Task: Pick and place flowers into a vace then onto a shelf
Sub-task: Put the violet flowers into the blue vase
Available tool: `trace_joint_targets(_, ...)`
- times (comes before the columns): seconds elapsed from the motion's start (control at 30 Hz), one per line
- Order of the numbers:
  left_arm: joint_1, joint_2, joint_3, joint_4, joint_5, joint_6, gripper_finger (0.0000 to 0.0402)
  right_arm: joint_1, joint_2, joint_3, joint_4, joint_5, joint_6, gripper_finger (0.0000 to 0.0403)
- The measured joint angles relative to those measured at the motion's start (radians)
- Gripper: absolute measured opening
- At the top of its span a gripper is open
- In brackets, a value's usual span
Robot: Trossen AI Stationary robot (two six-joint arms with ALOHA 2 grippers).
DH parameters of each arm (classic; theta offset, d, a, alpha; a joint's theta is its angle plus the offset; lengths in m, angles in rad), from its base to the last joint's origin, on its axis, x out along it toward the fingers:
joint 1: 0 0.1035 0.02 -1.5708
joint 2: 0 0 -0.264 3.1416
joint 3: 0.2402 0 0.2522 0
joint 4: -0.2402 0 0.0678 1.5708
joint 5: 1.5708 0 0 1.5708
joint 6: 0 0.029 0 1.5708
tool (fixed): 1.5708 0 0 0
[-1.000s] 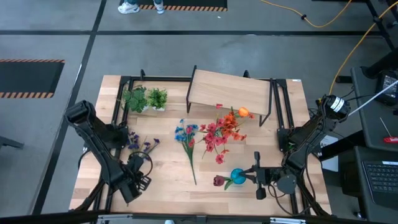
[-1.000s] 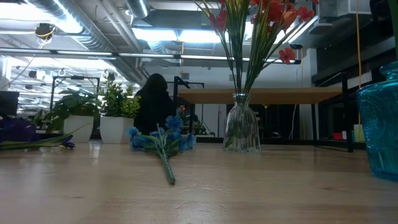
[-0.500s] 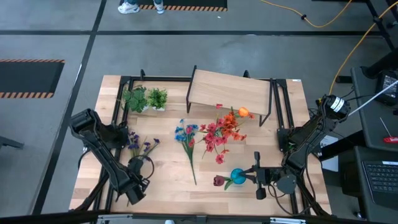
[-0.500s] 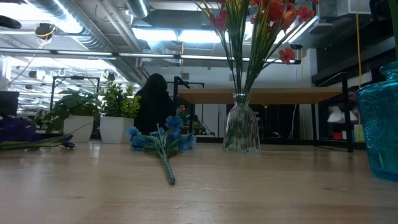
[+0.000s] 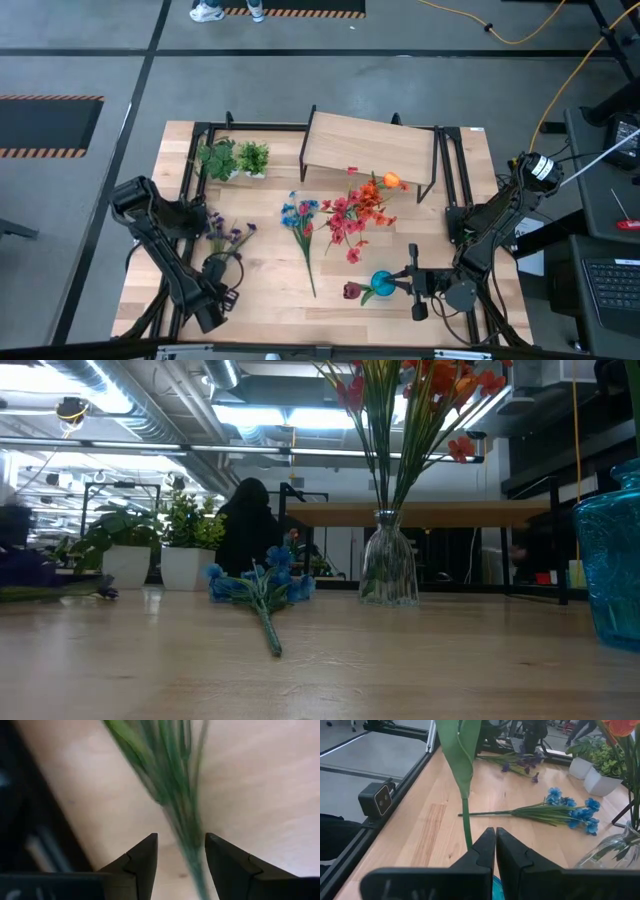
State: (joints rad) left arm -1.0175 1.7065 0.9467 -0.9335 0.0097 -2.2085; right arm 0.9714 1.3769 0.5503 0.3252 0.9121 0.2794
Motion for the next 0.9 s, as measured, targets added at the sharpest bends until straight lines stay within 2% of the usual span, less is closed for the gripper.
trace_joint_targets(0.17,-0.009,-0.007,-0.051,0.11,-0.026,-0.007,0.0157,0.0,0.0,0.0,0.0,0.0,0.0,0.0019)
trace_joint_targets(0.33,-0.01,-0.006,-0.056,0.107,-0.029,0.012,0.015,0.0,0.0,0.0,-0.001,0.0,0.0,0.0019)
trace_joint_targets(0.47,-0.009,-0.005,-0.057,0.123,-0.022,0.02,0.0109,0.0,0.0,0.0,-0.001,0.0,0.0,0.0019)
trace_joint_targets(0.63,-0.01,-0.006,-0.057,0.137,-0.046,0.03,0.0022,0.0,0.0,0.0,-0.001,0.0,0.0,0.0019)
trace_joint_targets(0.83,-0.032,-0.024,-0.048,0.145,-0.146,0.078,0.0007,0.0,0.0,0.0,-0.001,0.0,0.0,0.0019)
trace_joint_targets(0.9,-0.043,-0.031,-0.039,0.17,-0.237,0.085,0.0006,0.0,0.0,0.0,-0.001,0.0,0.0,0.0019)
